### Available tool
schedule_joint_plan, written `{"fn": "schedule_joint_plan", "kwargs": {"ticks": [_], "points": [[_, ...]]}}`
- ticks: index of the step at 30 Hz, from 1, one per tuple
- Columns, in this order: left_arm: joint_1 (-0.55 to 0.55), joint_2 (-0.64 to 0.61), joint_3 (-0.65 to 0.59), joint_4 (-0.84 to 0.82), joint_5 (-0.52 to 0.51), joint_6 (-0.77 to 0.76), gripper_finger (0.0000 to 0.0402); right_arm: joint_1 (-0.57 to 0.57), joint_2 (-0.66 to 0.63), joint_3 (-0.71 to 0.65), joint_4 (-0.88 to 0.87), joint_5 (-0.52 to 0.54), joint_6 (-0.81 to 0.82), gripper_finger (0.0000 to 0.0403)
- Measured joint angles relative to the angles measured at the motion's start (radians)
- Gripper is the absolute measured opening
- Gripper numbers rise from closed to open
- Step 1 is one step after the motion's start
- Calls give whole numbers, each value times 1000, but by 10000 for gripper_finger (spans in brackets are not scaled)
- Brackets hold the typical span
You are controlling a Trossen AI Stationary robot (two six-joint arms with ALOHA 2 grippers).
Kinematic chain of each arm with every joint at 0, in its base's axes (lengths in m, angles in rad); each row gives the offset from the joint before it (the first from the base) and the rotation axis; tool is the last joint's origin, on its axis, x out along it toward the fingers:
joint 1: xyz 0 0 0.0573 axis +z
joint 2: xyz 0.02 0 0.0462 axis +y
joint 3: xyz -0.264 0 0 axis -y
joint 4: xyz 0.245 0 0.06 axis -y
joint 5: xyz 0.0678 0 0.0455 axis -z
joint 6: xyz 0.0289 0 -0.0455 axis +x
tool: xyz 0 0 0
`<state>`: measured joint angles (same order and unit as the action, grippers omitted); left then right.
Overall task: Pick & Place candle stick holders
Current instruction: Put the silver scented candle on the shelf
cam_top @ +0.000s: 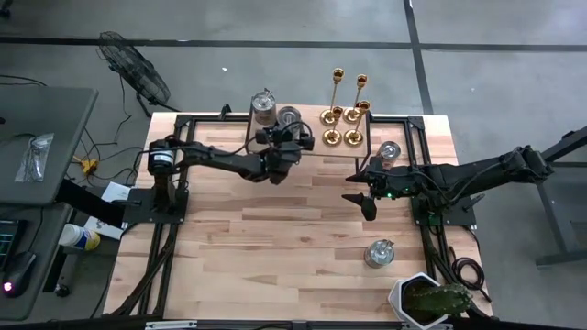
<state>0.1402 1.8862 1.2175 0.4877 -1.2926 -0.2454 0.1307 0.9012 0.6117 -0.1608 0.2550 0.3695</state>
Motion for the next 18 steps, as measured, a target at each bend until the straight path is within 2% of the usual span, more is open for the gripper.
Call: {"fn": "schedule_joint_plan", "kwargs": {"ticks": [9,13,18], "points": [[51,10,2,5,21,-31,356,0,0,0,0,0,0,278],[64,21,19,-1,58,-21,356,0,0,0,1,0,0,278],[71,51,51,-5,55,10,356,0,0,0,0,0,0,278]]}}
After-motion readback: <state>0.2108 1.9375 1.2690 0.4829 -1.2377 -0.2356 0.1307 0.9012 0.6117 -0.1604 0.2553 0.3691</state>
